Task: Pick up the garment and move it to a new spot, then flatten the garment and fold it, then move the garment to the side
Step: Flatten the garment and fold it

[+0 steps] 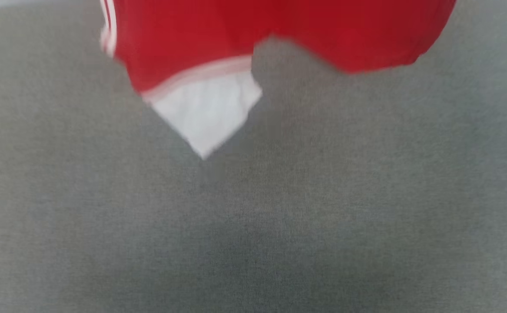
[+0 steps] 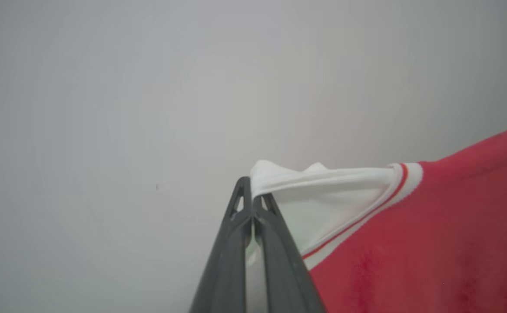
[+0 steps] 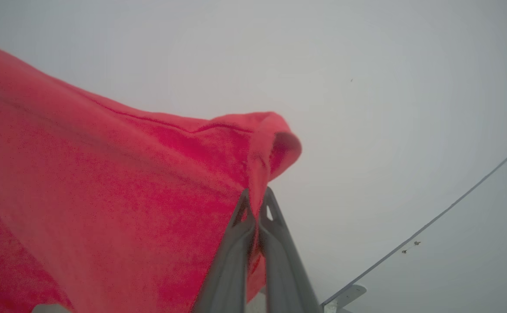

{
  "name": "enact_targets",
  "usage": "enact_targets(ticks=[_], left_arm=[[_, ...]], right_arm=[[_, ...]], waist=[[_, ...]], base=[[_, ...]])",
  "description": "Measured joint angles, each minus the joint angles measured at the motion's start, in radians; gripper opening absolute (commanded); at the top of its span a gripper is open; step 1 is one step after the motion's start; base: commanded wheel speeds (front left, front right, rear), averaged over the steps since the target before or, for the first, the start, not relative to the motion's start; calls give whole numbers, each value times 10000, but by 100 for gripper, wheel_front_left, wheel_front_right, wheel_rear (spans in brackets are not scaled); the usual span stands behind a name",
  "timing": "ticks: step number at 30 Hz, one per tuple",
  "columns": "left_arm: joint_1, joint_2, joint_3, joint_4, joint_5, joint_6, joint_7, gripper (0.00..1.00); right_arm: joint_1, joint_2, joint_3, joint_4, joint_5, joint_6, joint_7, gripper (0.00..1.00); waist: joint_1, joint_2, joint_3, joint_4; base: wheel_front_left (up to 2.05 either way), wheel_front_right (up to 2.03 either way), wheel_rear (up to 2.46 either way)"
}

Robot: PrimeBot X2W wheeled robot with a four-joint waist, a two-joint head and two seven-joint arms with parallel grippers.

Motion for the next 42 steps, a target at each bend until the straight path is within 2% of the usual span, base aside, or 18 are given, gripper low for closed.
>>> enact_targets(ticks=[1,2,5,9,13,16,19,21,25,28,34,36,37,42], left_arm=[[-320,-98,2,201,222,-21,-387,0],[-988,-284,-36,591,558,-52,-1108,0],[-1847,-541,-94,1191,1068,-50,-2161,0],[-2788,-815,-79,1776,1632,44,-3962,0],[-2964,-1175,-153,2514,1707,-104,-5149,0],[-2429,-1388,-391,3112,1618,-449,-5310,0],[-1514,-1634,-744,3559,1256,-694,-4966,0],[-755,-1779,-1001,3643,725,-750,-4366,0],[1063,-1684,-1799,2786,-725,-765,-2796,0],[2201,-1124,-2171,1969,-1701,-765,-1837,0],[4435,-251,-2420,385,-2920,-748,-617,0],[4815,-77,-2462,36,-2991,-646,-468,0],[5567,265,-2506,-736,-3158,-313,-247,0],[7459,1335,-2577,-3239,-3632,844,130,0]], right_arm=[[-222,98,-182,274,-282,0,-420,0],[-653,288,-570,871,-932,0,-1344,0],[-1233,529,-1191,1613,-1904,0,-2863,0],[-1933,763,-1979,2591,-3229,0,-4533,0],[-1964,1210,-2228,3356,-4194,-2,-4993,0],[-1377,1636,-2021,3868,-4405,0,-5014,0],[-608,1918,-1638,4155,-4309,-2,-4798,0],[-31,2040,-1313,4172,-3998,-2,-4556,0],[1360,2201,-570,3716,-2899,-2,-3776,0],[2278,1837,146,2849,-1956,-2,-3177,0],[4158,516,1310,706,4,-2,-2224,0],[4415,293,1440,357,265,-2,-2115,0],[4971,-155,1710,-295,700,-2,-1895,0],[6114,-1195,2015,-1743,1488,-2,-1549,0]], waist=[[0,0,216,0],[0,0,658,8],[0,0,1300,48],[0,0,2063,156],[0,0,2534,364],[0,0,2516,524],[0,0,2216,570],[0,0,1950,586],[0,0,1342,624],[0,0,868,655],[0,1,-16,748],[0,0,-146,763],[0,0,-393,798],[0,0,-844,872]], base=[[0,0,0],[0,0,0],[0,0,0],[0,0,0],[0,0,0],[0,0,0],[0,0,0],[0,0,0],[0,0,0],[0,0,0],[0,0,0],[0,0,0],[0,0,0],[0,0,0]])
